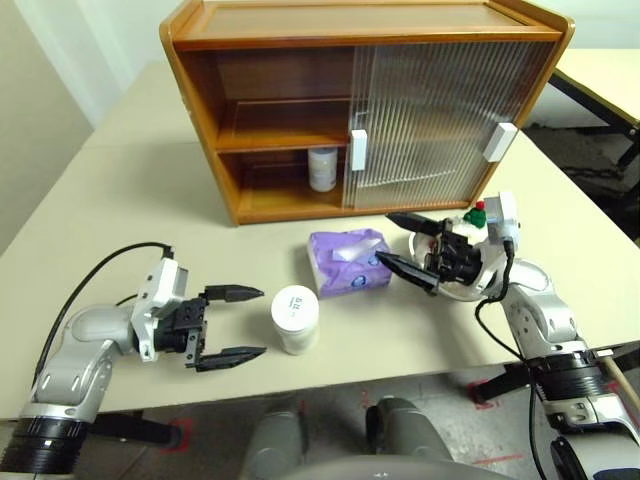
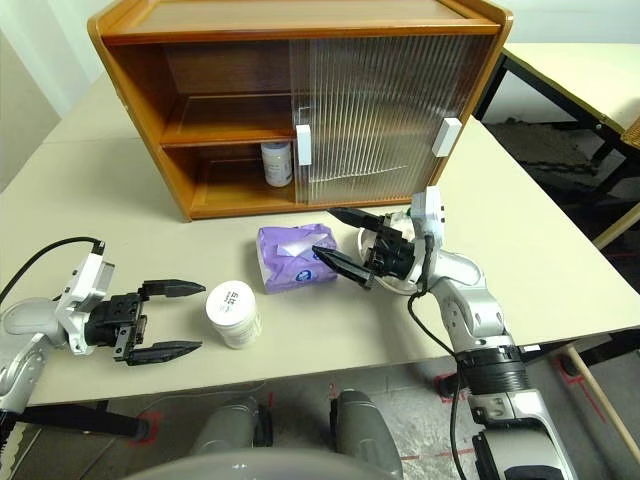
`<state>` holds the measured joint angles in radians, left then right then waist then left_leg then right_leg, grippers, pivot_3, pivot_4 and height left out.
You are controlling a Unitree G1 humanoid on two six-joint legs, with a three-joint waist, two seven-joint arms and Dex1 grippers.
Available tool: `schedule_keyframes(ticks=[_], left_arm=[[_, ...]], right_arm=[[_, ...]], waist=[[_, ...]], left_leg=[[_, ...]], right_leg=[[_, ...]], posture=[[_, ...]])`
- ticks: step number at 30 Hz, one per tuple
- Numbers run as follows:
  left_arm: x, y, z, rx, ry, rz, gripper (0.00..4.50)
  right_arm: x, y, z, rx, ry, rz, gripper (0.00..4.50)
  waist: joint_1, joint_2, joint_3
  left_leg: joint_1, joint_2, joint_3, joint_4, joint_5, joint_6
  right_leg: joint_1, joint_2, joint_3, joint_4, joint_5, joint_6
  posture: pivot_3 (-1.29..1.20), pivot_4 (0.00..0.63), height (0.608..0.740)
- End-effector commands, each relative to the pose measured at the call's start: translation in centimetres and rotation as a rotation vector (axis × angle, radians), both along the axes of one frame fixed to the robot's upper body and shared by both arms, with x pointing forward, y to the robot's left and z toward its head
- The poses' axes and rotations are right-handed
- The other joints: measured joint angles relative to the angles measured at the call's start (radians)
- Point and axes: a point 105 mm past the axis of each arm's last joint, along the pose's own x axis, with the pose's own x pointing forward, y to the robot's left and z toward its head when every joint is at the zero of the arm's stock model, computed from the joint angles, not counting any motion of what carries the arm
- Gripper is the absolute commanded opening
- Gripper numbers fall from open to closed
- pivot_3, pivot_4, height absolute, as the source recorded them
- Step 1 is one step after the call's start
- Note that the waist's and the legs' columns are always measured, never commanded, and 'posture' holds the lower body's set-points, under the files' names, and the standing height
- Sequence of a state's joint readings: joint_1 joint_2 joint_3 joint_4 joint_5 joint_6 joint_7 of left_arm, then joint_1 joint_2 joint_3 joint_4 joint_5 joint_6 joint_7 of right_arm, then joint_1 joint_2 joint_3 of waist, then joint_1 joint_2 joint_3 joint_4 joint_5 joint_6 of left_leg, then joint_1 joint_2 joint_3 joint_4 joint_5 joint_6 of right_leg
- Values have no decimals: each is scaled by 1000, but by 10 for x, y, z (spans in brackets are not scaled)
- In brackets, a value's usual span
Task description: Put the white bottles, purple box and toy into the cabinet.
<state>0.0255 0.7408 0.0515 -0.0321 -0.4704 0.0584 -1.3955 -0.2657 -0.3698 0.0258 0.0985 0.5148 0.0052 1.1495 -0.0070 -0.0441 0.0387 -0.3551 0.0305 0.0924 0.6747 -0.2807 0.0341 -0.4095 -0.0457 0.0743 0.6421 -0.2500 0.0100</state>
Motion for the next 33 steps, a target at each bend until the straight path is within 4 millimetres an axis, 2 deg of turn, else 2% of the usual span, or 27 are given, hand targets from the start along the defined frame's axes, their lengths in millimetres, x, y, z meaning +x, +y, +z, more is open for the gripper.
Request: schedule_keyframes(ticks=[1, 21, 28, 31, 33], left_arm=[[6, -5, -6, 1, 6, 5, 4476], [-5, -24, -43, 53, 77, -152, 4476], [6, -35, -56, 29, 59, -117, 4476], [4, -37, -56, -4, 62, -125, 3898], [4, -37, -56, -15, 66, -123, 3150]], right_arm=[[1, -3, 9, 3, -22, -2, 4500], [5, -2, 10, 16, -20, -63, 4500], [6, -1, 9, 8, -23, -69, 4500], [6, -2, 8, 4, -22, -72, 4500], [5, -3, 7, 3, -21, -72, 4500]], waist=[[-1, 0, 0], [-3, 0, 0], [-2, 2, -1], [-2, 3, -2], [-2, 3, -2]], left_leg=[[0, 0, 0, 0, 0, 0], [0, 0, 0, 0, 0, 1], [0, -1, 0, 1, 1, 1], [0, -1, 0, 1, 1, 2], [0, -1, 0, 2, 1, 2]], right_leg=[[0, 0, 0, 0, 0, 0], [0, 0, 0, 0, 0, 0], [0, 2, 0, 0, 1, 0], [1, 1, 0, 0, 1, 1], [1, 1, 0, 0, 1, 1]], posture=[[84, 0, 740], [55, 0, 740], [40, 0, 740], [37, 0, 740], [37, 0, 740]])
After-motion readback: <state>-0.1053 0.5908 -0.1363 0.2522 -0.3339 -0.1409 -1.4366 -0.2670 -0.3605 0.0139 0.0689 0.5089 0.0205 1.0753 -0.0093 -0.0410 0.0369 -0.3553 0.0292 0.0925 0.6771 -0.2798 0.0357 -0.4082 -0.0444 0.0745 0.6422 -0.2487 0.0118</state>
